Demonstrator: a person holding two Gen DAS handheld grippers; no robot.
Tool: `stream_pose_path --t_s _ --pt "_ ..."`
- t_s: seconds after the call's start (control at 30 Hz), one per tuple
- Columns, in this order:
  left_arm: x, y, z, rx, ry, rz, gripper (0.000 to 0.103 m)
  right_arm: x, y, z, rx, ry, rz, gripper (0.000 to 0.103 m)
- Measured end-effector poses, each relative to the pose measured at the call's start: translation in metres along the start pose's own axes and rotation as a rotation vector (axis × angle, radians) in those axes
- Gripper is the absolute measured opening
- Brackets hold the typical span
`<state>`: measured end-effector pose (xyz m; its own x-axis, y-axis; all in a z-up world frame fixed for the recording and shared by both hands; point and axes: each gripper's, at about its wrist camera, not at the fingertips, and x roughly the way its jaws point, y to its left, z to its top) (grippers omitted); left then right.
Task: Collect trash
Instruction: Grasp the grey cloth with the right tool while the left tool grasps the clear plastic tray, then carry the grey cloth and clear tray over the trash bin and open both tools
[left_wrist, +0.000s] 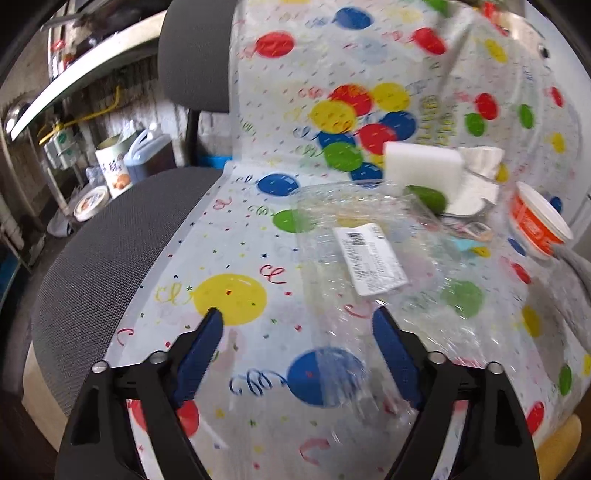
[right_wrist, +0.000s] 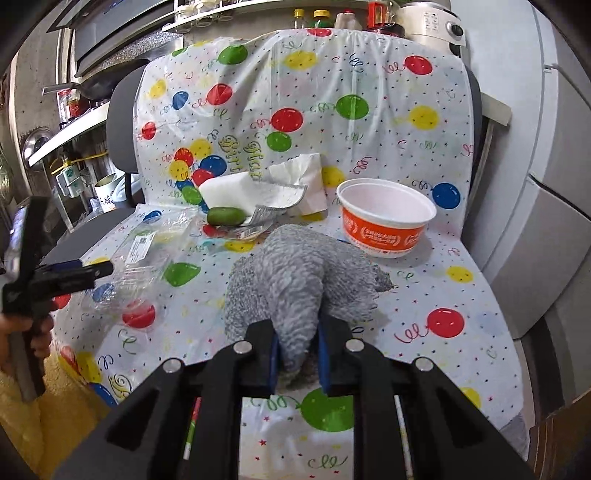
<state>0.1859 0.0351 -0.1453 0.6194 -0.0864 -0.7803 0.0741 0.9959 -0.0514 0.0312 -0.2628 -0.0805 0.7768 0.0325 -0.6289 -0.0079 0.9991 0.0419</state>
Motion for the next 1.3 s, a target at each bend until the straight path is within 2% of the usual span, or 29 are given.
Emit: stream_pose_path --t_s 0.07,0.2,0.27,0.33,0.37,0.4,0.47,0.7,0.83,1.0,1.3 --pt "0.007 0.002 0.003 -0.026 0.016 -0.023 0.07 0.001 0.002 -0.002 -0.004 0.003 0.004 0.016" --pt "0.019 -0.002 0.006 -0.015 0.046 -0.049 0.047 0.004 0.006 -0.003 -0.014 0.011 0.011 0.016" --pt "0.024 -0.005 0.007 -0.004 0.046 -0.055 0.042 0.005 0.008 -0.003 -0.02 0.015 0.016 0.016" --pt "0.027 -0.006 0.009 0.002 0.047 -0.078 0.032 0.006 0.01 -0.003 -0.026 0.018 0.017 0.016" --pt "0.028 -0.005 0.01 0.002 0.054 -0.096 0.019 0.006 0.011 -0.003 -0.027 0.018 0.018 0.016" --pt "0.028 -0.004 0.012 0.002 0.06 -0.094 0.013 0.006 0.011 -0.003 -0.028 0.016 0.017 0.016" --pt "0.019 0.001 0.015 -0.017 0.045 -0.121 0.009 0.003 0.011 -0.002 -0.027 0.007 0.014 0.016" --pt "-0.05 0.014 0.016 -0.089 -0.113 -0.164 0.007 -0.006 0.002 0.002 0.014 -0.019 0.018 0.016" --pt "-0.081 0.006 0.013 -0.1 -0.178 -0.231 0.007 -0.018 -0.01 0.004 0.054 -0.05 0.011 0.016" --pt "-0.099 -0.037 0.008 -0.039 -0.213 -0.302 0.007 -0.033 -0.03 0.001 0.089 -0.073 -0.029 0.016" --pt "-0.095 -0.144 -0.013 0.125 -0.183 -0.429 0.007 -0.063 -0.092 -0.029 0.163 -0.061 -0.175 0.016"
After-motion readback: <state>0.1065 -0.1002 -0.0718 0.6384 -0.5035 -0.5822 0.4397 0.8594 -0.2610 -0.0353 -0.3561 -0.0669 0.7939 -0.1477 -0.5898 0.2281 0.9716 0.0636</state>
